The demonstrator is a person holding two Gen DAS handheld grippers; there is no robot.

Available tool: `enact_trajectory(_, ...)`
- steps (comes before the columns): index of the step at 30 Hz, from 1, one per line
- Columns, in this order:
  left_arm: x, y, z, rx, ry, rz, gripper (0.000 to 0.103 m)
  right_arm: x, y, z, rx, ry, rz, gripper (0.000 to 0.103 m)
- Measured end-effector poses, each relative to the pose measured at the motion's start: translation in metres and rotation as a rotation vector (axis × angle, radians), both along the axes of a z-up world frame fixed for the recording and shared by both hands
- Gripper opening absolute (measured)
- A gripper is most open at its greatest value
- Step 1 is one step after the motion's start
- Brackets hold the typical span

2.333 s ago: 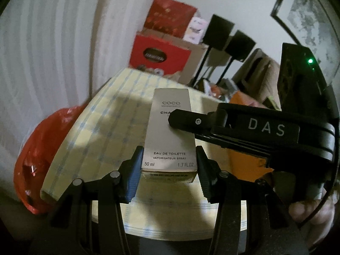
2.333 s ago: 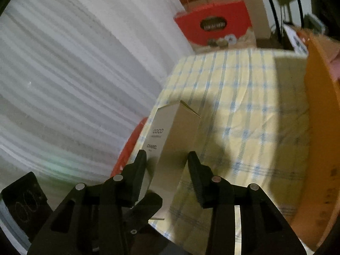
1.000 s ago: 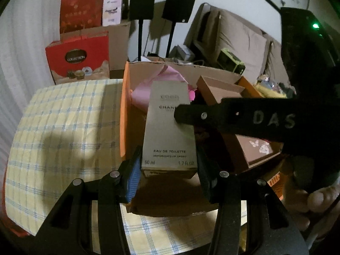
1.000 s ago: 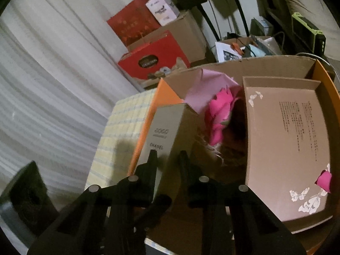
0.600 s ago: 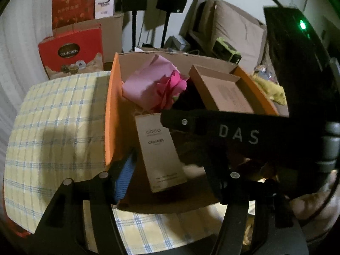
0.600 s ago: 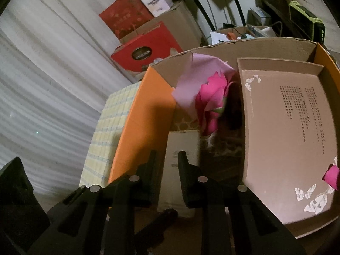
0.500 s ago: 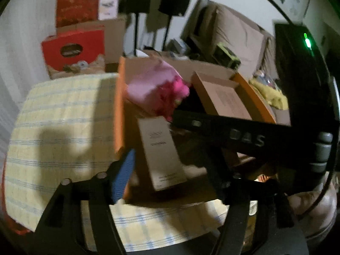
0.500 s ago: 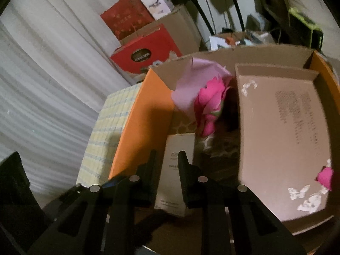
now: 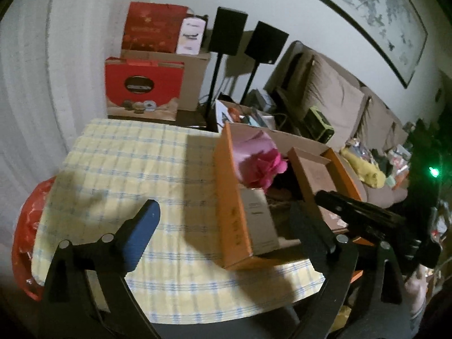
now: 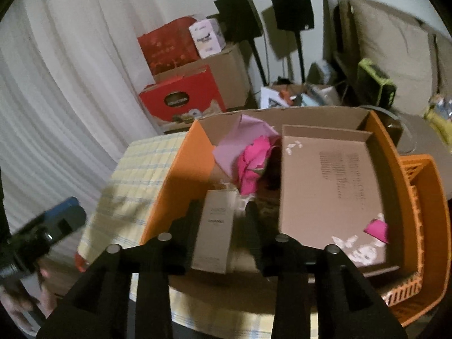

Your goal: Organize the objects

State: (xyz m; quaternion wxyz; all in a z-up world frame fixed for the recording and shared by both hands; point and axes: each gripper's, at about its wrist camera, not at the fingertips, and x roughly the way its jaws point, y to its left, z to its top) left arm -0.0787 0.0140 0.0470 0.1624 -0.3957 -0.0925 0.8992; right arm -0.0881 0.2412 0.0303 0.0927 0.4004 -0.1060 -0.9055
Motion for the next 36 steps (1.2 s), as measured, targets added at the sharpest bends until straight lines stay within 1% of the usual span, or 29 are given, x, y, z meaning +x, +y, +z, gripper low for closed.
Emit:
enact_trajectory(3,0.008,-0.005,-0.005,-0.032,-0.003,-0.005,0.093,0.014,-0.007,0.001,0.071,0.025,-0.017,0.051)
enact_trajectory(4,0.011,-0.006,-0.006,-0.039,-0.004,-0.006,0.093,0.021,-0.009,0.001,0.099,0.032,-0.025,0.053)
enact_trajectory(5,0.014,-0.007,-0.007,-0.045,-0.007,-0.008,0.093,0.024,-0.01,0.0,0.11,0.036,-0.027,0.054)
enact_trajectory(7,0.02,-0.007,-0.009,-0.052,-0.01,-0.013,0.093,0.035,-0.013,-0.002,0.132,0.048,-0.031,0.059)
enact_trajectory(9,0.027,-0.005,-0.009,-0.063,-0.011,-0.02,0.096,0.042,-0.015,-0.002,0.142,0.055,-0.039,0.064)
enact_trajectory(11,0.032,-0.001,-0.009,-0.098,-0.009,-0.012,0.103,0.05,-0.016,-0.002,0.154,0.067,-0.051,0.069)
enact_trajectory(12,0.038,0.0,-0.009,-0.118,0.005,-0.009,0.103,0.054,-0.017,-0.001,0.157,0.074,-0.055,0.072)
enact_trajectory(15,0.049,0.001,-0.008,-0.134,0.033,-0.01,0.103,0.067,-0.016,0.002,0.139,0.099,-0.063,0.084)
enact_trajectory(17,0.056,0.001,-0.009,-0.133,0.034,-0.01,0.103,0.076,-0.017,0.002,0.122,0.117,-0.068,0.085)
enact_trajectory(21,0.067,-0.006,-0.01,-0.106,0.029,0.001,0.103,0.092,-0.022,0.002,0.166,0.133,-0.082,0.088)
enact_trajectory(23,0.074,-0.009,-0.01,-0.108,0.052,0.012,0.103,0.1,-0.024,0.001,0.17,0.134,-0.087,0.091)
enact_trajectory(24,0.077,-0.009,-0.01,-0.118,0.06,0.012,0.103,0.105,-0.024,0.001,0.167,0.133,-0.089,0.093)
enact_trajectory(25,0.081,-0.01,-0.01,-0.129,0.06,0.012,0.103,0.108,-0.024,0.001,0.165,0.133,-0.093,0.098)
enact_trajectory(27,0.087,-0.013,-0.011,-0.123,0.054,0.015,0.103,0.115,-0.023,0.001,0.158,0.14,-0.101,0.102)
enact_trajectory(31,0.104,-0.019,-0.011,-0.105,0.063,0.014,0.103,0.127,-0.022,0.005,0.168,0.157,-0.122,0.102)
enact_trajectory(36,0.115,-0.024,-0.015,-0.099,0.044,0.027,0.103,0.142,-0.023,0.008,0.21,0.17,-0.156,0.102)
